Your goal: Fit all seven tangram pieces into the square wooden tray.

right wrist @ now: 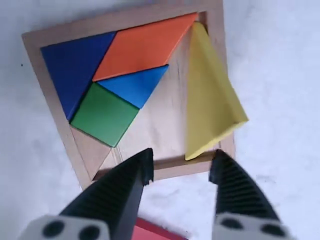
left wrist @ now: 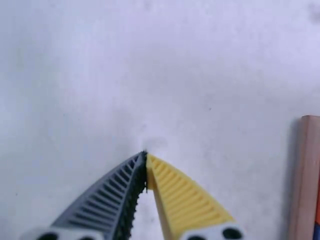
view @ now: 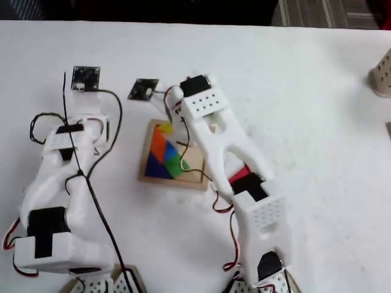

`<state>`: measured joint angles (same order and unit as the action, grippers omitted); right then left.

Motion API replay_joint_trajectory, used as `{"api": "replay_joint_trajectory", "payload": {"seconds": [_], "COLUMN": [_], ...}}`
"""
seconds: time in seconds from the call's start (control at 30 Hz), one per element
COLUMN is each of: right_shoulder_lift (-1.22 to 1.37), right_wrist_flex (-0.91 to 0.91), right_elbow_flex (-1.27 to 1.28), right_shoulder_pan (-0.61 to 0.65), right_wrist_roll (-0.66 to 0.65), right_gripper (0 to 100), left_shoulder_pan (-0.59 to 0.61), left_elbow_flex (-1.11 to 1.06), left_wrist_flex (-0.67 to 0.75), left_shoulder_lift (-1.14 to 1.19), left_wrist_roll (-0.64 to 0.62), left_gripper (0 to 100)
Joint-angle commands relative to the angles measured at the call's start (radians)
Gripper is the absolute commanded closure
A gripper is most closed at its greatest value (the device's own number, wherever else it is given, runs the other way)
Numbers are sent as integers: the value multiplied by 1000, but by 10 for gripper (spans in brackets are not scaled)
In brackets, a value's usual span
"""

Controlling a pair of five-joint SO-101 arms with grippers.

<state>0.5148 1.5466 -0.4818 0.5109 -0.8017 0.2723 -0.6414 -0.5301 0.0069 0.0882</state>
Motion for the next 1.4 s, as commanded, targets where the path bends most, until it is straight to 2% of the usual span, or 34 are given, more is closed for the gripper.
{"api": "replay_joint_trajectory", "payload": {"seconds": [0.0,0.1,0.23,0.33,0.47,0.6,0.73,0.87,0.93,1.13,1.37], "right_shoulder_lift": [-105,-111,-110,-77,18,71,25,-18,-27,-87,-251], "right_wrist_flex": [8,-7,-173,-318,-443,-470,-332,-183,-171,-249,-507], "right_elbow_flex": [-101,-150,-115,-37,-3,-8,-46,-28,31,281,559], "right_shoulder_pan": [-24,-79,-173,-220,-226,-219,-286,-380,-407,-403,-433], "right_wrist_roll": [98,267,497,606,624,626,637,761,781,747,747], "right_gripper": [992,974,979,979,979,978,980,982,982,982,982], "left_shoulder_pan": [10,12,12,12,12,10,-21,-104,-168,-367,-429], "left_elbow_flex": [6,8,8,6,6,5,5,25,61,275,779], "left_wrist_flex": [21,21,21,21,21,21,21,46,26,-89,-298], "left_shoulder_lift": [-56,-56,-56,-56,-56,-56,-56,-54,-53,27,406], "left_wrist_roll": [0,0,0,0,0,0,0,-3,-37,-94,-100], "left_gripper": [976,976,976,976,976,977,977,977,978,979,979]}}
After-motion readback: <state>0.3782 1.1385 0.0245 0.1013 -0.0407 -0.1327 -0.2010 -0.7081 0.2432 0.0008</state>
